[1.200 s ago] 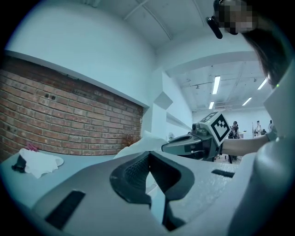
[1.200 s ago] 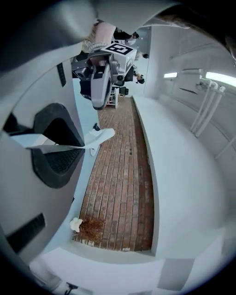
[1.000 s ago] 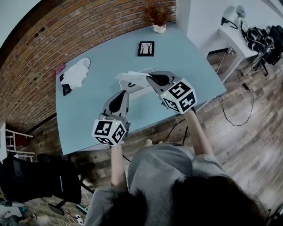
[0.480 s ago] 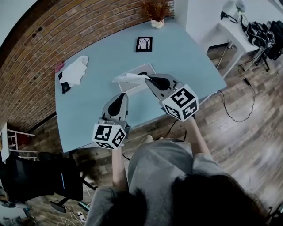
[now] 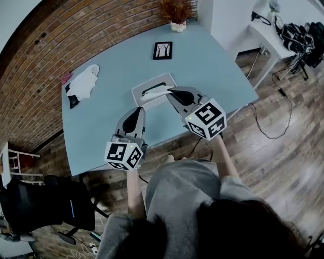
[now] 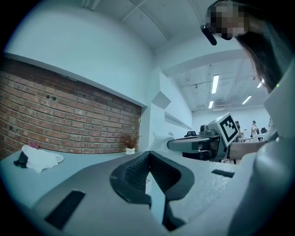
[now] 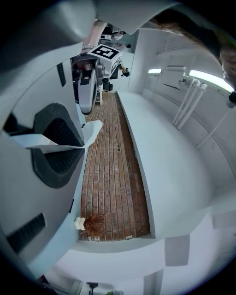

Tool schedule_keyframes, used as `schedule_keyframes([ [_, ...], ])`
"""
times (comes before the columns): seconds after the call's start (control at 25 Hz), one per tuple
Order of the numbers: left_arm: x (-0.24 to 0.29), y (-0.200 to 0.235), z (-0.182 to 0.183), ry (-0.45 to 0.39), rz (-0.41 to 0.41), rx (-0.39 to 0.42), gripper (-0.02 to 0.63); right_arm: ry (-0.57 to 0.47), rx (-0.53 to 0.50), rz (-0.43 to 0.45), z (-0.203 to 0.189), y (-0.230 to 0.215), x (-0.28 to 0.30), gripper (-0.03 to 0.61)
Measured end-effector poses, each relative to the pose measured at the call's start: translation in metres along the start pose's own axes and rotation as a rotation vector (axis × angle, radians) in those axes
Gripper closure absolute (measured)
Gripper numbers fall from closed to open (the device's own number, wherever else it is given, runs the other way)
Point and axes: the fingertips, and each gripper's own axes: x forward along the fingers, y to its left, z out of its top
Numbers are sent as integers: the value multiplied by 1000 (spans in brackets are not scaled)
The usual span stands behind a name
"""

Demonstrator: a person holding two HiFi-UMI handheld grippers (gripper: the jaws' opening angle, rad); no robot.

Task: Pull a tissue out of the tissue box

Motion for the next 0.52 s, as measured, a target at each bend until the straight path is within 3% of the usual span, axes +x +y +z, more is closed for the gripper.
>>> schedule_keyframes([
  [0.52, 7, -2, -1, 13, -11, 6, 611, -9, 3, -6, 0, -6, -2, 578],
])
